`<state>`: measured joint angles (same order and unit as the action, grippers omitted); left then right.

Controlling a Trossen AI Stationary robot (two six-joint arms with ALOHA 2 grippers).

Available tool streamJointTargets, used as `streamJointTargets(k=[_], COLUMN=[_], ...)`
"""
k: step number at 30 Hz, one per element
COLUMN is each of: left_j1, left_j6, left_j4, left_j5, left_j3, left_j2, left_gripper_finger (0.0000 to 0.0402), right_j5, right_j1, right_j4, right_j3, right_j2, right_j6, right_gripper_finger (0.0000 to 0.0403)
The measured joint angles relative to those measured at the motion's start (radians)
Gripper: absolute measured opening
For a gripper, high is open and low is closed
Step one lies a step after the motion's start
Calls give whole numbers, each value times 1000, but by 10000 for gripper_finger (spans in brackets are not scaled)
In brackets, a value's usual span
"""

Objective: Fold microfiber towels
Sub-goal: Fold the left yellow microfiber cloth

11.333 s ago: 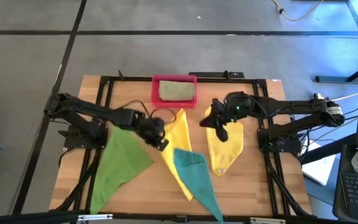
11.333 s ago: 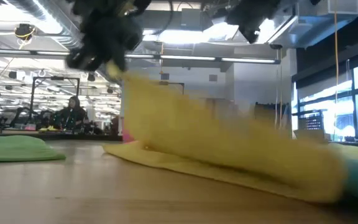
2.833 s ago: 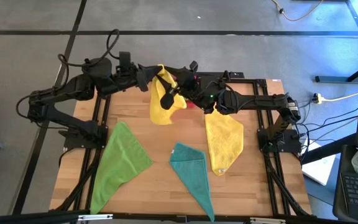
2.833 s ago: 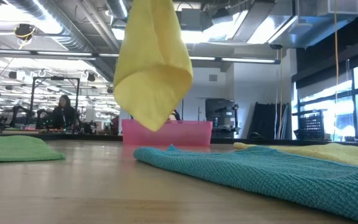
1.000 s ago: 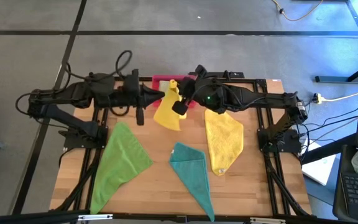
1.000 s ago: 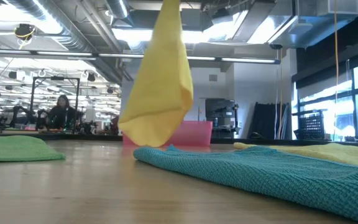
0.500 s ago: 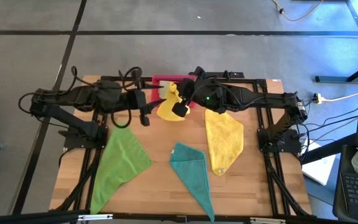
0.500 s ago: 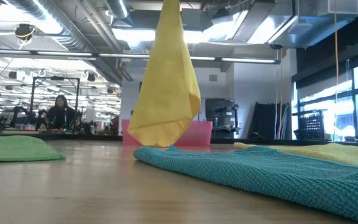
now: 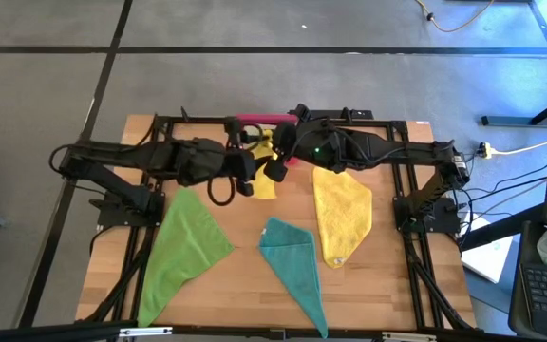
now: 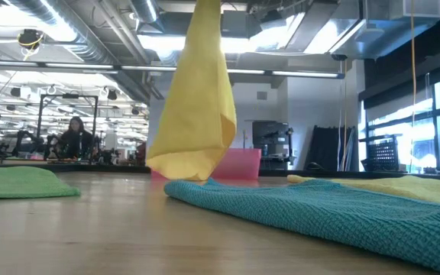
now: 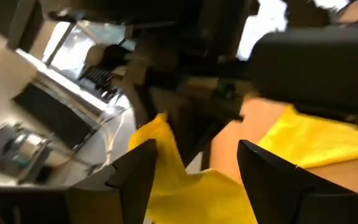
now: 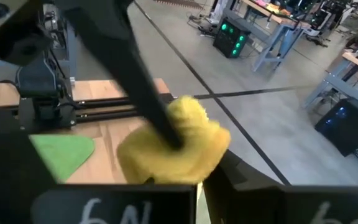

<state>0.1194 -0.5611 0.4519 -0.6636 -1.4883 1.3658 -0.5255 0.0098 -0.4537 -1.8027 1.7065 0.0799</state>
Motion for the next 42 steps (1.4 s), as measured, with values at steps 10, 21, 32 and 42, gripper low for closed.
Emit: streamJointTargets(k=[10,21,32,42], left_j1=[9,7,5,5], left_j6=[-1,0,10,12], left_j4=[-2,-51,-138,-127], left_j5=[-173,-260,-261,-261], left_j3=[0,0,0,0], left_j2=[-6,-6,-6,-6], left_gripper_finger=[218,218,215,178], right_j5=[-3,3,4,-4], right_j1=[1,8,14,22], right_j4=[-4,-22,-73,-59], right_j3=[0,0,0,0], right_j2=[0,0,0,0], right_j6=[0,-1,-61,-68], right_gripper_finger=[15,15,15,15])
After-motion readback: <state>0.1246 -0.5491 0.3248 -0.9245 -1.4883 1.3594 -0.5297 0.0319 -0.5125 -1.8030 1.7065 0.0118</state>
